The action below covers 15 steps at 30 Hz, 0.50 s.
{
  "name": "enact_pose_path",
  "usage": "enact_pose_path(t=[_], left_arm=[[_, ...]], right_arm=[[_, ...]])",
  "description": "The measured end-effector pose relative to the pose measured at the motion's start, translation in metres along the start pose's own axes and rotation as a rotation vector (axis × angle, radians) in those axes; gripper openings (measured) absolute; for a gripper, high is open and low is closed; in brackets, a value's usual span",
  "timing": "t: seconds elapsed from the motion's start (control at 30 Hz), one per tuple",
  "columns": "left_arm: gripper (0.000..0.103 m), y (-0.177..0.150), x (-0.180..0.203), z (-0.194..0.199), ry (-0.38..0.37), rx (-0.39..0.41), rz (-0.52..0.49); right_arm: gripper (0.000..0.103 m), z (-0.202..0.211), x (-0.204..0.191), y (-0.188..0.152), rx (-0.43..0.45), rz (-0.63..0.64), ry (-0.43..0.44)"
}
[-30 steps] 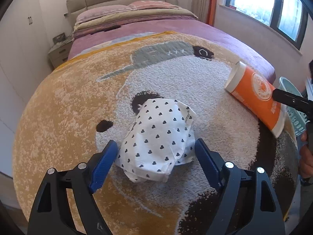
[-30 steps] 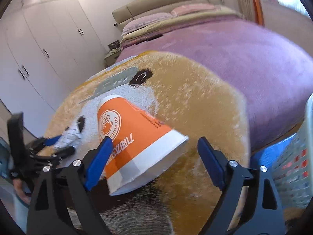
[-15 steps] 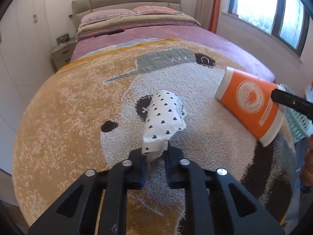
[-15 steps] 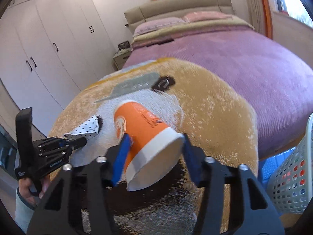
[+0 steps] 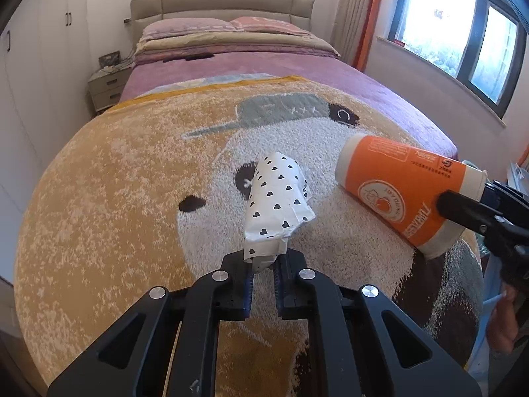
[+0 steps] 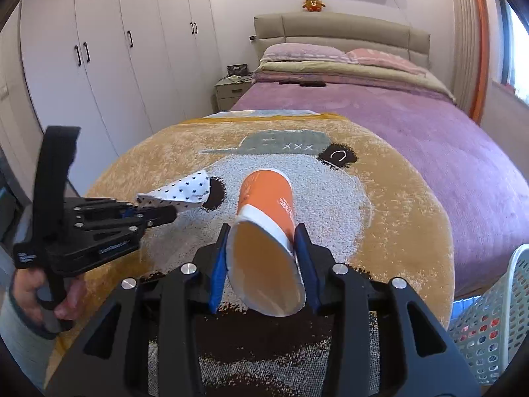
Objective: Collect trash
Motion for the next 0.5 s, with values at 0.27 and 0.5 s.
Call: enact_pose_path(t=[0.27,0.5], left_arm=[[0.008,0.007,0.022,0.013,-0.012,0.026,-0.042],[0.008,0.034,0.051,0.021,-0.017,0.058,-0.089]], right_arm=[[0.04,-0.009,0.017,-0.013,-0.04,-0.062,-0.012],[0.03,0.007,0.039,-0.013,-0.028,-0.141,0.047]])
Point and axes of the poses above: each gripper's, at about its wrist camera, not at the fingertips, and z roughly against the way its jaws point, x to its right, y to its top, the point moved 8 cm from there along -z, roughly the way its jaws point, and after that the axes turned 14 degrees about -z, right-handed, at the moved point
